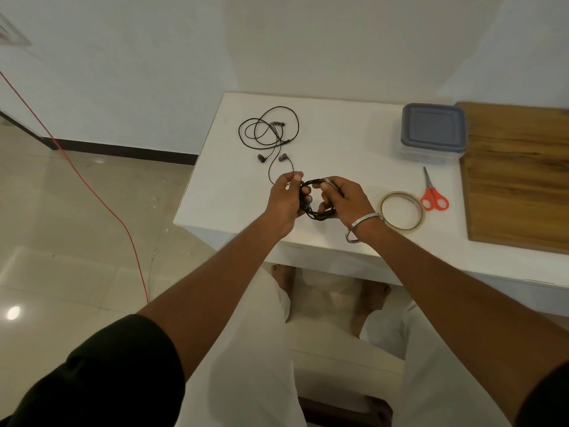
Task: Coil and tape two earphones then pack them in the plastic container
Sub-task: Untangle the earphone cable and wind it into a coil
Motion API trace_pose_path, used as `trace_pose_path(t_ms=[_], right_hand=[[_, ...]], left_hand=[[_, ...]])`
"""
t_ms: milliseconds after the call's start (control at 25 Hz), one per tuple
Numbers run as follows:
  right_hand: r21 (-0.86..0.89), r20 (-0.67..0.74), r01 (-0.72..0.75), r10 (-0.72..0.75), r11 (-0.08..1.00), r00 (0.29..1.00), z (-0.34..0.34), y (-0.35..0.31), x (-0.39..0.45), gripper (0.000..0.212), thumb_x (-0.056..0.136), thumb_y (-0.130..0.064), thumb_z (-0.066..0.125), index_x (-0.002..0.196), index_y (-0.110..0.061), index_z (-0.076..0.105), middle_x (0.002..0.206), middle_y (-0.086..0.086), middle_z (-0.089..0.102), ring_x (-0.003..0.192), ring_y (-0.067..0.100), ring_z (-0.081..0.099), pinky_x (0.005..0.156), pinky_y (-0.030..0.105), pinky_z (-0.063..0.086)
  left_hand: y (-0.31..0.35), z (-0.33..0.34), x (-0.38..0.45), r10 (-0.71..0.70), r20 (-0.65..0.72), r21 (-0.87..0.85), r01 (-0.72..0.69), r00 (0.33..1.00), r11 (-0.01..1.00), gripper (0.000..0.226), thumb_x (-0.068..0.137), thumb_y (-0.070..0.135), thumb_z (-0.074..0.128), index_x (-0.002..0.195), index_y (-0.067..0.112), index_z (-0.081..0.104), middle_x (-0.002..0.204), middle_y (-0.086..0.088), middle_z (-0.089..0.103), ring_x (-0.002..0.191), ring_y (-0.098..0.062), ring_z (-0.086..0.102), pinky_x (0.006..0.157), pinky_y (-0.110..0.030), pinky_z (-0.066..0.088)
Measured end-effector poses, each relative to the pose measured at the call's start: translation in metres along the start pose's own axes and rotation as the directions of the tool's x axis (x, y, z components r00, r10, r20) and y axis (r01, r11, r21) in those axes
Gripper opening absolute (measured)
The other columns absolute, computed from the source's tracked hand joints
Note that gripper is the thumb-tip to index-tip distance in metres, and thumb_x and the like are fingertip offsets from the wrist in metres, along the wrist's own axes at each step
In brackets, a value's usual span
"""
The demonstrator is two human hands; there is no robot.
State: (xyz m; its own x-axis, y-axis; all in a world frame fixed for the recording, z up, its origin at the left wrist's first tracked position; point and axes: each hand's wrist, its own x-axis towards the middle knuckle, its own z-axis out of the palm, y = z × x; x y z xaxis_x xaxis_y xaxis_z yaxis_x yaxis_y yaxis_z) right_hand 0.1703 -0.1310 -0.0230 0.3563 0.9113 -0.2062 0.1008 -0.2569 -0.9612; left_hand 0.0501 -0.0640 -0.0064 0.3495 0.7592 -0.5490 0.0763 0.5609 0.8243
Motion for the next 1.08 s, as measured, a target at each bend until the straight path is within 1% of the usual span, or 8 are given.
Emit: trace_pose_path(t_ms=[120,240,440,560,680,840,960,1080], right_hand=[[-0.034,-0.026,-0.015,0.014,0.999,1.000,-0.007,0.001,0.007,0.018,0.098,-0.015,0.047,0.102,-0.010,0.063,0.067,0.002,0.050,0.056,0.017,0.057,0.064,0.037,0.059],[-0.098,-0.060,-0.034,0.028,0.995,0.998,-0.014,0.002,0.017,0.018,0.098,-0.015,0.047,0.104,-0.006,0.061,0.066,0.002,0.051,0.054,0.016,0.056,0.055,0.031,0.056],[-0.195,-0.156,-0.077,0.047,0.978,0.987,-0.024,0.011,0.037,0.017,0.096,-0.017,0.049,0.106,-0.009,0.060,0.068,0.002,0.057,0.058,0.019,0.058,0.054,0.031,0.051],[-0.182,-0.189,-0.099,0.064,0.978,0.980,-0.032,0.014,0.047,0.017,0.095,-0.013,0.049,0.111,-0.013,0.053,0.078,0.003,0.060,0.061,0.017,0.058,0.051,0.025,0.048],[-0.175,-0.201,-0.105,0.068,0.979,0.977,-0.039,0.018,0.059,0.023,0.093,-0.006,0.048,0.115,-0.013,0.047,0.082,0.006,0.062,0.061,0.018,0.057,0.056,0.029,0.049],[-0.300,-0.187,-0.064,0.007,0.952,0.982,-0.048,0.025,0.070,0.025,0.091,-0.001,0.046,0.113,-0.012,0.043,0.083,0.009,0.058,0.066,0.019,0.054,0.056,0.023,0.043],[-0.420,-0.209,-0.020,-0.075,0.907,0.975,-0.058,0.029,0.078,0.020,0.090,0.002,0.045,0.107,-0.008,0.048,0.083,0.012,0.056,0.074,0.023,0.053,0.063,0.028,0.042],[-0.561,-0.170,0.030,-0.151,0.827,0.974,-0.064,0.034,0.086,0.019,0.089,0.003,0.043,0.101,-0.007,0.055,0.101,0.015,0.058,0.090,0.026,0.055,0.078,0.032,0.044]], left_hand=[[0.000,0.003,0.007,-0.005,0.041,0.014,0.004,0.999,1.000,0.023,0.105,0.019,0.035,0.102,0.020,0.057,0.069,0.002,0.052,0.056,-0.010,0.050,0.052,-0.020,0.044],[0.001,0.008,0.017,-0.013,0.084,0.016,0.012,0.996,1.000,0.032,0.104,0.008,0.029,0.100,0.021,0.058,0.070,0.000,0.052,0.058,-0.011,0.050,0.056,-0.022,0.044],[0.006,0.023,0.033,-0.094,0.098,0.005,0.094,0.991,0.996,0.035,0.093,-0.004,0.034,0.097,0.014,0.063,0.072,-0.002,0.053,0.062,-0.015,0.052,0.057,-0.024,0.038],[0.005,0.028,0.047,0.013,0.133,0.117,-0.029,0.991,0.993,0.047,0.090,-0.012,0.029,0.092,0.014,0.068,0.073,-0.001,0.054,0.063,-0.013,0.053,0.060,-0.022,0.038],[0.002,0.034,0.060,0.097,0.111,0.223,-0.120,0.989,0.967,0.054,0.087,-0.018,0.026,0.086,0.012,0.071,0.075,-0.003,0.053,0.065,-0.015,0.053,0.062,-0.019,0.044],[0.001,0.046,0.076,0.107,0.117,0.296,-0.137,0.987,0.945,0.050,0.084,-0.016,0.031,0.101,0.007,0.072,0.073,-0.005,0.055,0.063,-0.014,0.052,0.070,-0.025,0.049],[-0.002,0.055,0.084,0.211,0.179,0.482,-0.273,0.961,0.832,0.037,0.090,-0.002,0.044,0.110,0.015,0.071,0.087,0.000,0.066,0.072,-0.009,0.059,0.072,-0.019,0.050],[-0.003,0.062,0.091,0.283,0.178,0.602,-0.332,0.942,0.726,0.037,0.091,0.000,0.042,0.109,0.018,0.069,0.091,0.003,0.066,0.079,-0.009,0.060,0.070,-0.013,0.046]])
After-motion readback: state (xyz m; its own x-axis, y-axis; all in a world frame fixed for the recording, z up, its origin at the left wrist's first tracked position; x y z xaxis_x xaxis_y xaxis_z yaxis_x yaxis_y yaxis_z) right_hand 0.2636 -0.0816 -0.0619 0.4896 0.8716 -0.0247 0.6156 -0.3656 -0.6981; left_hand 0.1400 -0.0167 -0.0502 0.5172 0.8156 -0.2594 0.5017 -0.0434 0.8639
